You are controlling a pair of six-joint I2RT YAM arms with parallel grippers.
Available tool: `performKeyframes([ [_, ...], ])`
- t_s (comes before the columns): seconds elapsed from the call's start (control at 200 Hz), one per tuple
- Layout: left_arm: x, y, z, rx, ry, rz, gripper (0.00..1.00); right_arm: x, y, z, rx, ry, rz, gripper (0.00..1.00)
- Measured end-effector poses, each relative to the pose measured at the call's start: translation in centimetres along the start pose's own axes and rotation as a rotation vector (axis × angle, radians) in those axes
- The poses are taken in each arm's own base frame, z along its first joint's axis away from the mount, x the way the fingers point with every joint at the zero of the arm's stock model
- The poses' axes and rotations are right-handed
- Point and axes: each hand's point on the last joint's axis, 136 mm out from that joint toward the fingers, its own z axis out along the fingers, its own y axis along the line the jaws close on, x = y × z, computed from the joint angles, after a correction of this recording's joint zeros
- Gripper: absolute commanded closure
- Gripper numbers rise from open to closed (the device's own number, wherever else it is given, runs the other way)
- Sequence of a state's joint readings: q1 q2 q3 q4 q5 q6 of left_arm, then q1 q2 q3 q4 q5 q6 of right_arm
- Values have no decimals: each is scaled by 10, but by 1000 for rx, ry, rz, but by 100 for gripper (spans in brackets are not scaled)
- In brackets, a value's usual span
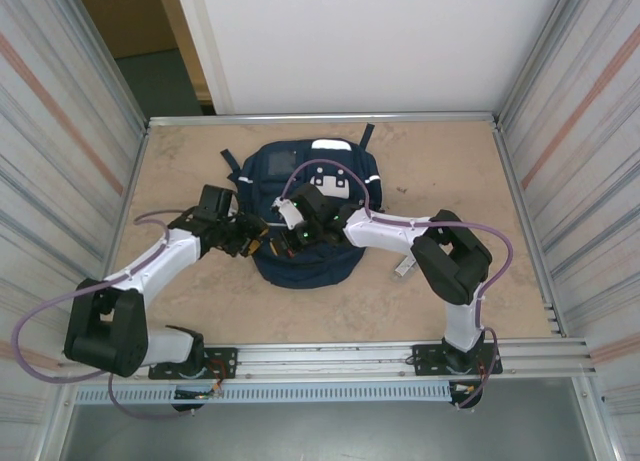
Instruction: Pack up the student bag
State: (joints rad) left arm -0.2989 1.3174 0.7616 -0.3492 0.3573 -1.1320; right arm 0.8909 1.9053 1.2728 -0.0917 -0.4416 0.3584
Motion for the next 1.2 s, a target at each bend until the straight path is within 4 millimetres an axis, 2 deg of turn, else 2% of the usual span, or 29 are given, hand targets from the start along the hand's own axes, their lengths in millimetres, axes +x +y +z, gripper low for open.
performKeyframes([
  [0.11,0,-4,6,24,12,-35,100,4,0,3,18,14,-1,100],
  [0.381,-6,-6,4,26,10,-36,100,6,-9,0,71,4,-2,100],
  [0.486,-8,-6,4,40,36,-33,100,12,-23,-21,98,-21,16,100],
  [0.671,-19,-3,13,49,73,7,100,38,-70,-70,214,-51,71,100],
  [0.787,-32,-10,20,48,74,45,100,50,-93,-87,280,-52,99,100],
  [0.877,-47,-14,26,40,61,55,100,50,-106,-96,332,-62,110,100],
  [0.937,-58,-19,33,31,68,57,100,47,-107,-96,353,-66,98,100],
  [1.027,-78,-32,48,35,74,67,82,36,-97,-90,386,-76,51,100],
  [1.112,-104,-47,55,60,34,79,71,20,-79,-73,368,-78,8,100],
  [1.198,-125,-61,46,83,-35,90,65,5,-59,-49,323,-68,-8,100],
])
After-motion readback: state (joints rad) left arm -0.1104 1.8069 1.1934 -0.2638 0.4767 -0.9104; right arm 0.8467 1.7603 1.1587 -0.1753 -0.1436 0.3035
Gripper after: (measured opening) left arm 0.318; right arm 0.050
